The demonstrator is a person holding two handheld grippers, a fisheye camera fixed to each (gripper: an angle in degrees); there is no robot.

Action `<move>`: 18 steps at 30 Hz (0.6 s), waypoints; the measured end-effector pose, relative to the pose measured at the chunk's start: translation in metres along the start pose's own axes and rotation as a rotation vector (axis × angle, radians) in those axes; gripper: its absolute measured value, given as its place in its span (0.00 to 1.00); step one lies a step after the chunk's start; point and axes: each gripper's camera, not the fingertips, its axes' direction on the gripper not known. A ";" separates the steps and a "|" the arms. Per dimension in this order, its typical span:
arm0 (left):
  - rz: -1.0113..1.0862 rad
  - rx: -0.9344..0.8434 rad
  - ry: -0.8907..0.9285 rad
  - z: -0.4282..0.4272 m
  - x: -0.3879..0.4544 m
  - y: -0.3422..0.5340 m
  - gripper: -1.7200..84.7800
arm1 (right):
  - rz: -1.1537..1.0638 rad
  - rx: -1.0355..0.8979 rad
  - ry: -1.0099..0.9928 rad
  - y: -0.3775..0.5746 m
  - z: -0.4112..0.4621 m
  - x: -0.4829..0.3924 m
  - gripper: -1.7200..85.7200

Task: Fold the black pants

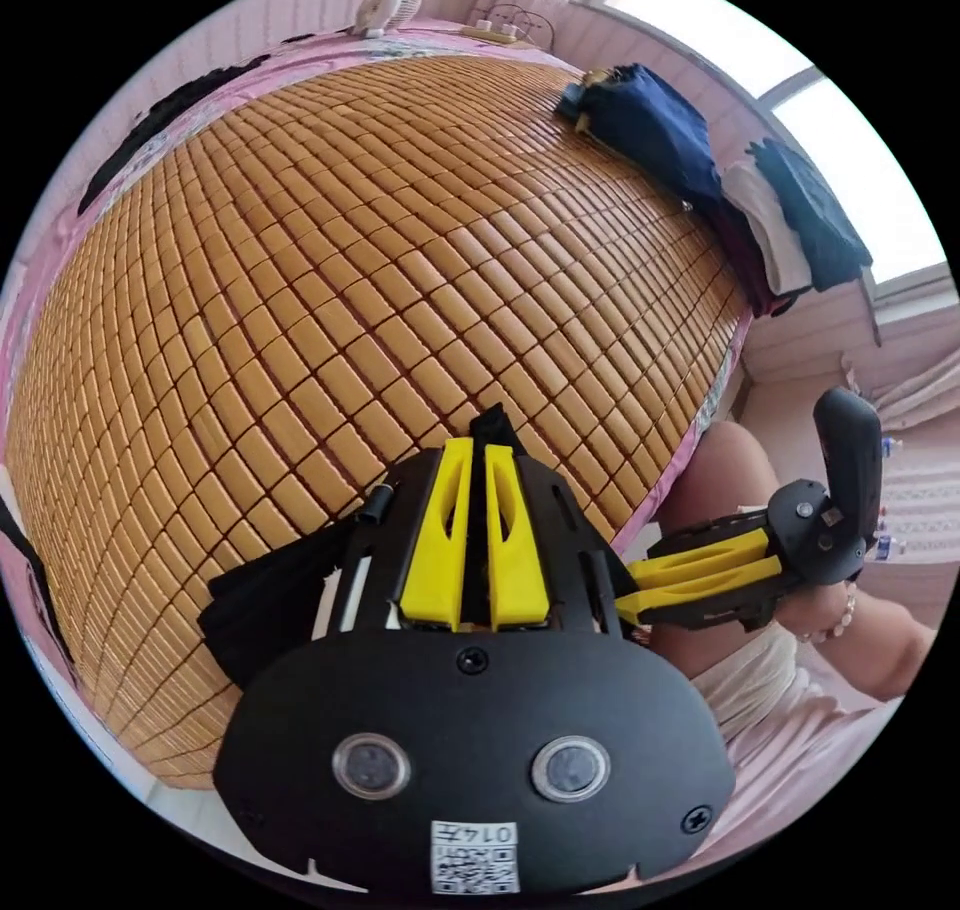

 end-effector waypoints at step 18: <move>-0.051 0.331 0.103 -0.074 -0.050 0.105 0.12 | -0.101 0.162 0.109 0.007 -0.061 -0.007 0.17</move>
